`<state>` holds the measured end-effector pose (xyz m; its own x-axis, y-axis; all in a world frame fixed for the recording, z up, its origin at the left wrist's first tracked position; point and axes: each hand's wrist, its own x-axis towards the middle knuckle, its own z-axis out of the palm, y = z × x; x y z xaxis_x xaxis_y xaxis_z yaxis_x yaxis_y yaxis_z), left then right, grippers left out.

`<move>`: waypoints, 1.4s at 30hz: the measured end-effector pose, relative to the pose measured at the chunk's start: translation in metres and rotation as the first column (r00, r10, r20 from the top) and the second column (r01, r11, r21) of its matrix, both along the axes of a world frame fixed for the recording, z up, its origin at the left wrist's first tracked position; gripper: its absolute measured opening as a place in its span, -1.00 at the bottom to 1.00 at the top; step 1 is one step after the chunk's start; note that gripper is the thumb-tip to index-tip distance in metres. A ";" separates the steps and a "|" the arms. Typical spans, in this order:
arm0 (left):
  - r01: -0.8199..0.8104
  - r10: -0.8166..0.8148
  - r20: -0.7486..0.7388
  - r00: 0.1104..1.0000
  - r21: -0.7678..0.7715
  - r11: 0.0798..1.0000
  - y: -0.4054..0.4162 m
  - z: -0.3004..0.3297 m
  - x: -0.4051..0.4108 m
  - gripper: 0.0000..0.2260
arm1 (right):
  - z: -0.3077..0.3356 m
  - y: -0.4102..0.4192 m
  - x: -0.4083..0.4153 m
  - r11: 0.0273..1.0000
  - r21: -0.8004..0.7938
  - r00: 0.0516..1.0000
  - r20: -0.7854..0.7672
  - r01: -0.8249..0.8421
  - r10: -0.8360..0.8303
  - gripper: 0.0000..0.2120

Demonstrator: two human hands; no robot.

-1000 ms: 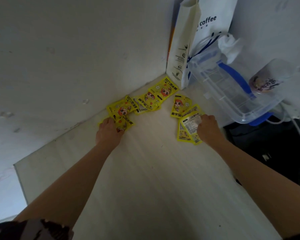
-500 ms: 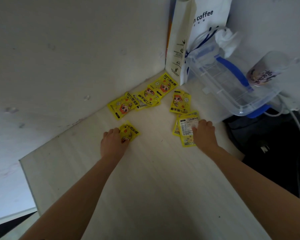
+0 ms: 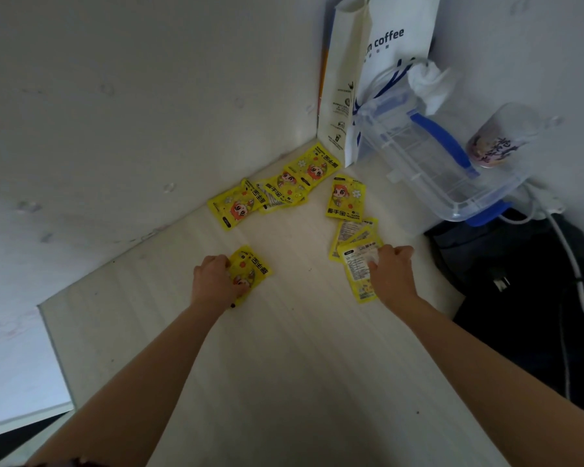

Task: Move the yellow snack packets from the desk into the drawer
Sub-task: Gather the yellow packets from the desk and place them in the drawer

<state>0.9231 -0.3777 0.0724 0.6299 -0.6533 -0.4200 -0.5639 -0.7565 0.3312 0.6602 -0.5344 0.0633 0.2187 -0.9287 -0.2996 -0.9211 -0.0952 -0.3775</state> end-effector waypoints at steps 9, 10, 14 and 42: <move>0.042 -0.052 0.084 0.995 0.119 0.992 -0.003 -0.001 0.001 -0.54 | 0.003 -0.005 -0.001 0.998 0.014 0.998 -0.009 -0.055 0.055 -0.74; 0.044 -0.054 0.089 0.995 0.118 0.992 -0.003 -0.001 0.000 -0.55 | 0.003 -0.004 0.000 0.998 0.002 0.997 -0.029 -0.070 0.070 -0.75; 0.007 -0.015 0.077 0.997 0.112 0.994 -0.003 0.002 -0.002 -0.60 | 0.005 -0.001 0.005 0.998 0.001 0.997 -0.049 -0.066 0.066 -0.75; -0.118 0.128 0.057 0.990 -0.148 0.982 -0.103 0.019 0.071 -0.70 | -0.003 -0.052 0.047 0.790 0.380 0.814 0.138 0.482 -0.564 -0.66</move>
